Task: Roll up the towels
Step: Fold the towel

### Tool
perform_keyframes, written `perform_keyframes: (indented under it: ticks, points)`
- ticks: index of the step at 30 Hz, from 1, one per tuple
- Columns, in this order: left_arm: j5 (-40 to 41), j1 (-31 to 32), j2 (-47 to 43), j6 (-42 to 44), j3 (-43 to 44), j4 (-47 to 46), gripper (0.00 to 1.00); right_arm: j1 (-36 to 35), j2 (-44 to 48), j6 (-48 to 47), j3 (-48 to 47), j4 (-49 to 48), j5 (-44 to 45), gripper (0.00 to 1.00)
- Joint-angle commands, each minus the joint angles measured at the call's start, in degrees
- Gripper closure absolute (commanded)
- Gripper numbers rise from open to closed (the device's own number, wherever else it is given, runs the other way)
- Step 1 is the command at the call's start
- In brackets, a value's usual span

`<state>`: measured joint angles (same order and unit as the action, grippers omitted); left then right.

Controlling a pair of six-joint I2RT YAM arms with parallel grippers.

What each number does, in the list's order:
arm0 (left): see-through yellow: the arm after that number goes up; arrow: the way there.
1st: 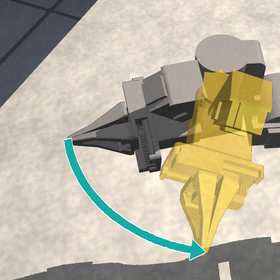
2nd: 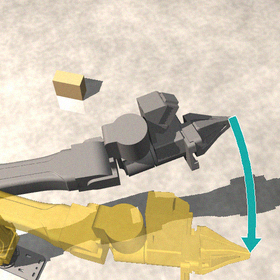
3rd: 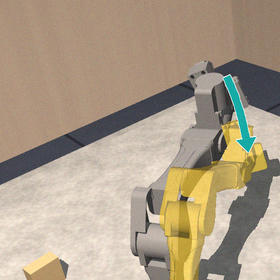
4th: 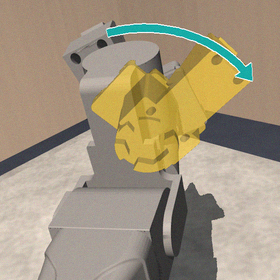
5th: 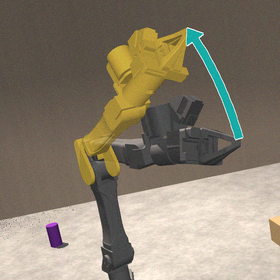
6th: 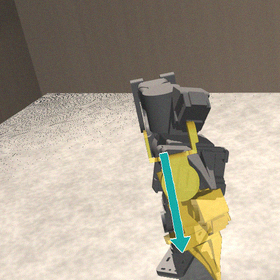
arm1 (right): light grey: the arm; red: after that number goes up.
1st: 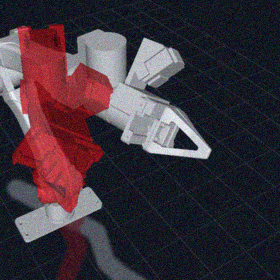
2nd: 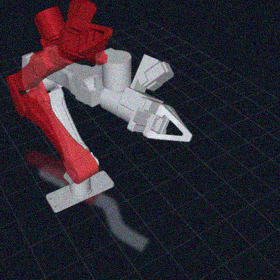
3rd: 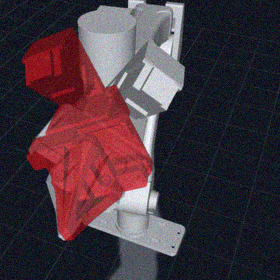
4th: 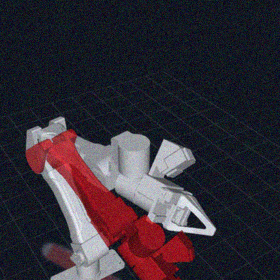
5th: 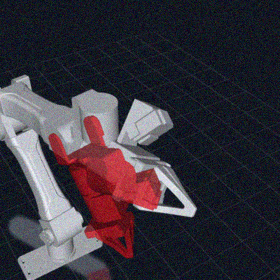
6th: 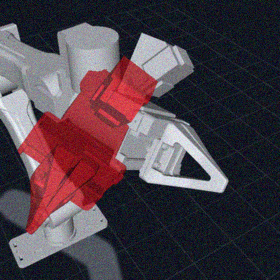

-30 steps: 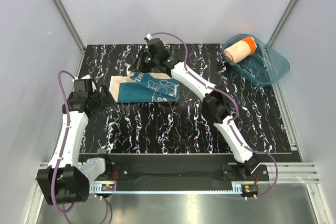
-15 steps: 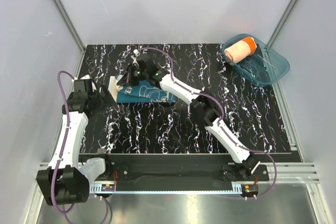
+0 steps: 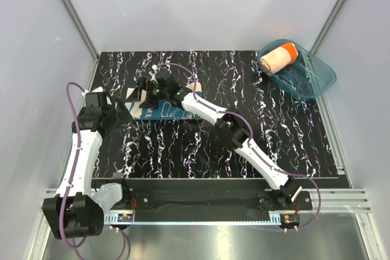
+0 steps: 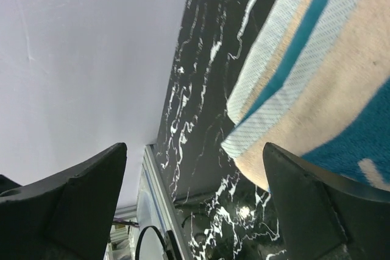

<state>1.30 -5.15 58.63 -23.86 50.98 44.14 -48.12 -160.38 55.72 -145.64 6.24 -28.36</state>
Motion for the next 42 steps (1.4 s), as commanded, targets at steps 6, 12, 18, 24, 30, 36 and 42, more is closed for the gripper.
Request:
perform_keyframes:
  ticks: [6,12,18,24,30,36,42]
  points:
    - [2.0,0.1,-0.7,0.1,0.3,-0.4,0.01,2.2,10.2,-2.4,-0.7,-5.7,1.0,0.0]
    - [0.9,1.2,-1.5,0.5,-0.1,-1.0,0.01,10.0,29.1,-9.1,26.0,-5.7,3.2,0.0]
    - [0.4,2.9,-0.4,0.6,-0.2,-1.3,0.01,21.1,41.5,-20.2,42.3,4.2,7.7,0.2]
    - [-0.3,3.3,1.3,0.7,-0.3,-1.4,0.01,24.7,39.4,-26.7,47.2,13.8,9.4,0.26]
    - [-0.3,3.9,3.2,0.8,-0.1,-1.2,0.01,24.6,37.9,-24.7,54.9,7.4,5.9,0.26]
    - [0.5,4.6,2.8,0.6,-0.1,-1.1,0.01,23.7,35.1,-23.1,57.2,4.1,1.9,0.34]
    - [0.7,4.6,3.3,0.6,0.0,-1.1,0.01,21.0,33.6,-22.4,59.3,2.0,0.6,0.57]
